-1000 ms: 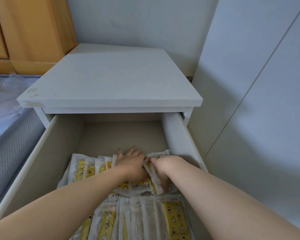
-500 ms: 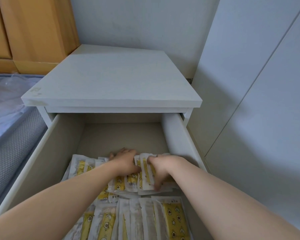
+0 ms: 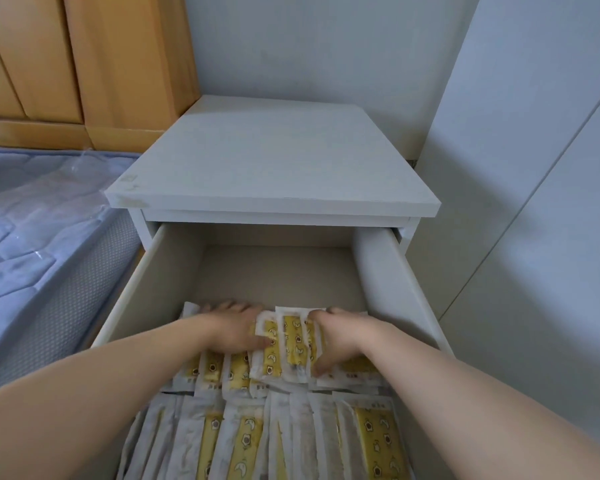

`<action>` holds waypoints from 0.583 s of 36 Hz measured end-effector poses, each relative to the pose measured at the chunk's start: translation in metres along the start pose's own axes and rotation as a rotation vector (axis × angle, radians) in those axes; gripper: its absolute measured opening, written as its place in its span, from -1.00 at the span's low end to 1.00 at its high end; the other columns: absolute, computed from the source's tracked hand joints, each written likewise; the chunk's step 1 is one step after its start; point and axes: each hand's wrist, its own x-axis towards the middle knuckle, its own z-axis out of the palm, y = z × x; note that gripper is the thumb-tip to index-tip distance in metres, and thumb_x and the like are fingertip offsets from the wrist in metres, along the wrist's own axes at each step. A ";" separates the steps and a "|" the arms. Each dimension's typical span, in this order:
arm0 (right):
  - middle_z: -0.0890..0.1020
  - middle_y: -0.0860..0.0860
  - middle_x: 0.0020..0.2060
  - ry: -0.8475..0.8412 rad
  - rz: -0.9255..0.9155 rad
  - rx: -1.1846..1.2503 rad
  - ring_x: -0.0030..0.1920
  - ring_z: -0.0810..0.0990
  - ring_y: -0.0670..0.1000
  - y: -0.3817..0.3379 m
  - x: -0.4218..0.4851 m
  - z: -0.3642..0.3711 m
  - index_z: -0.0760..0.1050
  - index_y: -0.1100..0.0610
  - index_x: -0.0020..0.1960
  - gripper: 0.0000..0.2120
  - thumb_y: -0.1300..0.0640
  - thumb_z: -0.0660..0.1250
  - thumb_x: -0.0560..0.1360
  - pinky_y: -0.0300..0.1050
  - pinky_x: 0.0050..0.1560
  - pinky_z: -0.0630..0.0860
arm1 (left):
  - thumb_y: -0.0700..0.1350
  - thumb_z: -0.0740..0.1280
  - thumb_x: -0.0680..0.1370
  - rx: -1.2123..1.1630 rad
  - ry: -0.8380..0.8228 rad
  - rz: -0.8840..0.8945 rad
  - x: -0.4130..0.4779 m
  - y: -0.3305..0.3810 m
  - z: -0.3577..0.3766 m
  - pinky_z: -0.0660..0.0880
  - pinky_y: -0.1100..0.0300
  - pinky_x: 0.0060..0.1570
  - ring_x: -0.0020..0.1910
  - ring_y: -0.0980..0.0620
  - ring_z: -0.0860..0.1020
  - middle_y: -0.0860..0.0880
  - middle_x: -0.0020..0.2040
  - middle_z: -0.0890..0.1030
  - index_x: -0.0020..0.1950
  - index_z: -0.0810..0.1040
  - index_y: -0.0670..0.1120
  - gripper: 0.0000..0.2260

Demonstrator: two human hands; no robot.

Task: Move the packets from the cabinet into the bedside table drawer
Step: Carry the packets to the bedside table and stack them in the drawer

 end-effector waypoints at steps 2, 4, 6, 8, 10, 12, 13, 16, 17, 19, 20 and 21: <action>0.20 0.03 0.47 0.010 -0.007 -0.021 0.40 0.29 0.12 -0.001 0.001 0.002 0.01 -0.04 0.53 -0.05 -0.15 0.48 0.32 0.02 0.29 0.38 | 0.34 0.05 0.53 0.020 0.014 0.007 0.002 0.004 0.009 0.00 -0.16 0.43 0.51 -0.14 0.02 -0.02 0.55 0.03 0.54 -0.11 0.12 -0.32; 0.21 0.04 0.47 0.006 -0.012 -0.036 0.41 0.28 0.13 -0.002 0.002 0.001 0.00 -0.04 0.53 -0.04 -0.14 0.49 0.32 0.02 0.30 0.35 | 0.34 0.04 0.53 0.041 0.058 0.034 0.004 0.011 0.015 0.05 -0.13 0.42 0.49 -0.13 0.06 -0.05 0.53 0.08 0.54 -0.10 0.11 -0.33; 0.20 0.05 0.46 0.005 -0.017 -0.034 0.42 0.27 0.14 -0.002 0.002 0.001 0.00 -0.03 0.53 -0.04 -0.14 0.49 0.32 0.03 0.32 0.34 | 0.34 0.04 0.53 0.049 0.091 0.047 0.005 0.017 0.018 0.08 -0.11 0.40 0.47 -0.11 0.09 -0.06 0.49 0.13 0.54 -0.08 0.10 -0.33; 0.20 0.06 0.47 0.007 -0.020 -0.041 0.42 0.25 0.14 -0.001 0.001 0.001 -0.02 -0.03 0.53 -0.02 -0.14 0.49 0.31 0.04 0.34 0.32 | 0.35 0.06 0.51 0.044 0.108 0.048 0.006 0.018 0.018 0.08 -0.10 0.40 0.46 -0.10 0.11 -0.06 0.47 0.17 0.54 -0.06 0.11 -0.32; 0.17 0.06 0.48 0.004 -0.022 -0.043 0.44 0.21 0.16 -0.001 0.001 0.001 -0.06 -0.04 0.53 0.00 -0.13 0.50 0.31 0.07 0.37 0.28 | 0.38 0.12 0.47 0.027 0.094 0.054 0.005 0.014 0.016 0.06 -0.11 0.41 0.46 -0.10 0.10 -0.06 0.47 0.16 0.54 -0.07 0.13 -0.26; 0.10 0.05 0.51 -0.007 -0.026 -0.047 0.47 0.12 0.19 -0.001 0.001 0.001 -0.10 -0.07 0.54 0.04 -0.12 0.51 0.30 0.11 0.40 0.23 | 0.41 0.21 0.40 0.027 0.034 0.072 0.004 0.008 0.013 -0.01 -0.16 0.44 0.49 -0.11 0.04 -0.03 0.51 0.08 0.53 -0.13 0.15 -0.15; 0.05 0.04 0.52 -0.017 -0.029 -0.051 0.49 0.07 0.20 -0.001 0.002 0.002 -0.13 -0.08 0.54 0.06 -0.11 0.52 0.29 0.14 0.42 0.20 | 0.42 0.25 0.37 0.049 -0.002 0.083 0.003 0.005 0.012 -0.04 -0.18 0.44 0.50 -0.11 0.00 0.00 0.53 0.03 0.53 -0.16 0.15 -0.10; -0.01 0.02 0.53 -0.036 -0.033 -0.105 0.49 0.02 0.21 -0.002 0.003 0.006 -0.14 -0.10 0.53 0.10 -0.13 0.53 0.26 0.17 0.42 0.21 | 0.40 0.31 0.34 0.098 -0.039 0.098 0.003 0.003 0.014 -0.05 -0.20 0.44 0.51 -0.10 -0.04 0.06 0.55 -0.05 0.53 -0.20 0.15 -0.03; 0.04 0.03 0.52 -0.029 -0.032 -0.127 0.48 0.07 0.20 -0.003 0.004 0.007 -0.11 -0.09 0.53 0.09 -0.14 0.54 0.25 0.16 0.40 0.26 | 0.40 0.30 0.35 0.092 -0.023 0.097 0.004 0.004 0.014 -0.03 -0.19 0.44 0.51 -0.10 -0.03 0.06 0.55 -0.03 0.53 -0.20 0.15 -0.04; 0.17 0.05 0.46 0.004 -0.023 -0.151 0.42 0.18 0.18 -0.004 0.007 0.008 -0.02 -0.07 0.52 0.05 -0.19 0.53 0.23 0.13 0.32 0.35 | 0.39 0.29 0.36 0.066 0.021 0.092 0.005 0.007 0.015 -0.01 -0.15 0.44 0.50 -0.10 0.01 0.05 0.54 0.01 0.53 -0.18 0.14 -0.07; 0.21 0.04 0.43 0.027 -0.019 -0.152 0.40 0.22 0.16 -0.004 0.007 0.007 0.02 -0.06 0.51 0.02 -0.22 0.52 0.23 0.13 0.29 0.36 | 0.39 0.29 0.37 0.052 0.035 0.089 0.005 0.008 0.016 0.00 -0.14 0.44 0.50 -0.09 0.01 0.05 0.53 0.03 0.53 -0.17 0.14 -0.08; 0.22 0.04 0.42 0.049 -0.019 -0.149 0.39 0.22 0.16 -0.004 0.008 0.007 0.04 -0.06 0.50 0.00 -0.24 0.50 0.23 0.14 0.28 0.36 | 0.39 0.29 0.38 0.041 0.041 0.085 0.005 0.008 0.016 -0.01 -0.14 0.44 0.50 -0.10 0.01 0.04 0.53 0.02 0.53 -0.17 0.14 -0.08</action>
